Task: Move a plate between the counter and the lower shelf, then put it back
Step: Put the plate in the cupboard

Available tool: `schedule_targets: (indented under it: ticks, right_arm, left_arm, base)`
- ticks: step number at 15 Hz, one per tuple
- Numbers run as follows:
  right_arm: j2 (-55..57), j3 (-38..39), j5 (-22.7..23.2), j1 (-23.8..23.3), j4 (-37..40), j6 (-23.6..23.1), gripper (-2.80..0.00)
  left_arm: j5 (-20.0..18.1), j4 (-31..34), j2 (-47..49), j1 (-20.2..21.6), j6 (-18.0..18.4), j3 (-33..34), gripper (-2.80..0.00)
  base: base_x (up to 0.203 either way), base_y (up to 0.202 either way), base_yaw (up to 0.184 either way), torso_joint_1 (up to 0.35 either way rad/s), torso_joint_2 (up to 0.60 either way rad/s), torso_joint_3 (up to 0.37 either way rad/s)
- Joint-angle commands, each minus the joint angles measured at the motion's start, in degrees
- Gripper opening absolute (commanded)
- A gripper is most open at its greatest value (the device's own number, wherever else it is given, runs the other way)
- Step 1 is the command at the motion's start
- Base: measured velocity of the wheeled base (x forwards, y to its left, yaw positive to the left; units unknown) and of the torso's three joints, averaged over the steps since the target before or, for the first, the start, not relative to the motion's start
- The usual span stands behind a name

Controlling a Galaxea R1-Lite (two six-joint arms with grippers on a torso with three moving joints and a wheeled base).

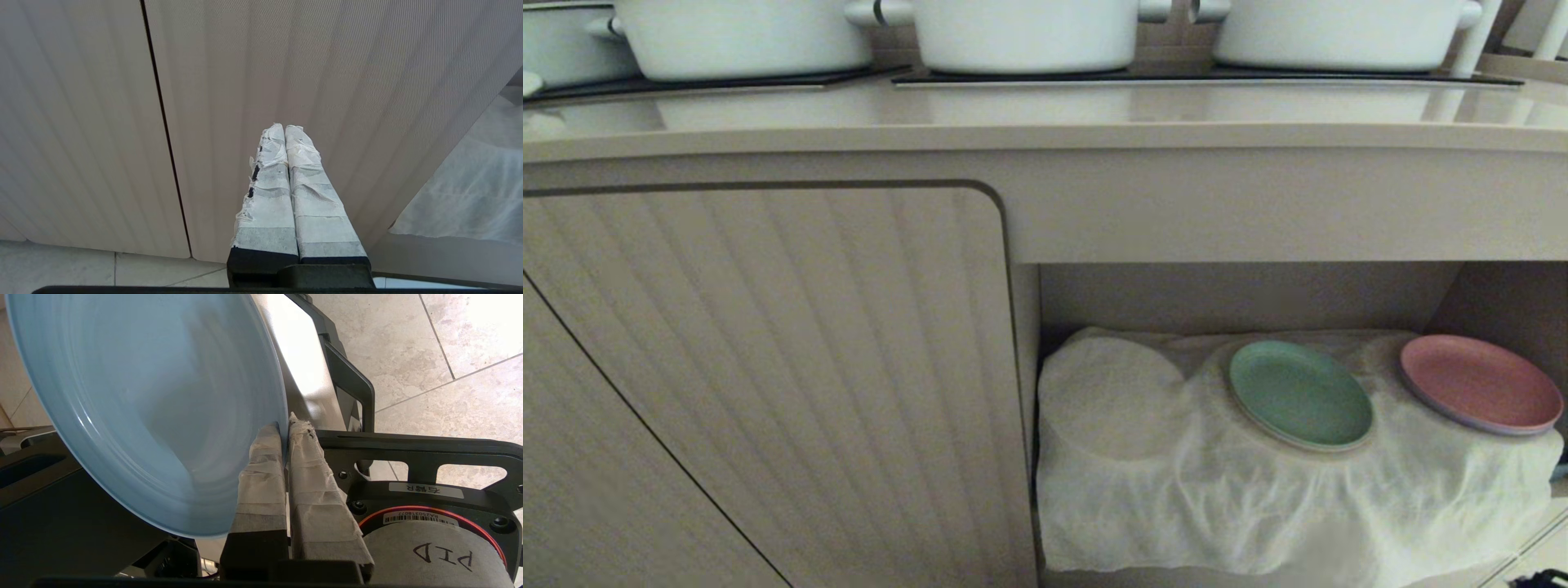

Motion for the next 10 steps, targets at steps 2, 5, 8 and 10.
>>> schedule_targets:
  ticks: [2, 5, 8, 10]
  right_arm:
    - [0.01, -0.02, 0.10, 0.05, 0.08, 0.06, -2.80]
    - [-0.03, -0.02, 0.02, 0.01, 0.08, 0.12, -2.80]
    - [-0.82, -0.02, 0.02, 0.00, 0.08, 0.07, -2.80]
    - [-1.22, -0.20, 0.02, 0.02, 0.08, -0.02, -2.80]
  left_arm:
    - [0.04, 0.00, -0.02, 0.00, -0.07, 0.02, -2.80]
    - [0.04, 0.00, -0.02, 0.00, -0.07, -0.03, -2.80]
    - [0.04, 0.00, -0.02, 0.00, -0.07, -0.01, -2.80]
    - [0.04, 0.00, -0.02, 0.00, -0.07, -0.01, -2.80]
  base:
    - [0.000, 0.000, 0.000, 0.000, 0.00, 0.000]
    - [0.000, 0.000, 0.000, 0.000, 0.00, 0.000]
    - [0.000, 0.000, 0.000, 0.000, 0.00, 0.000]
    - [0.000, 0.000, 0.000, 0.000, 0.00, 0.000]
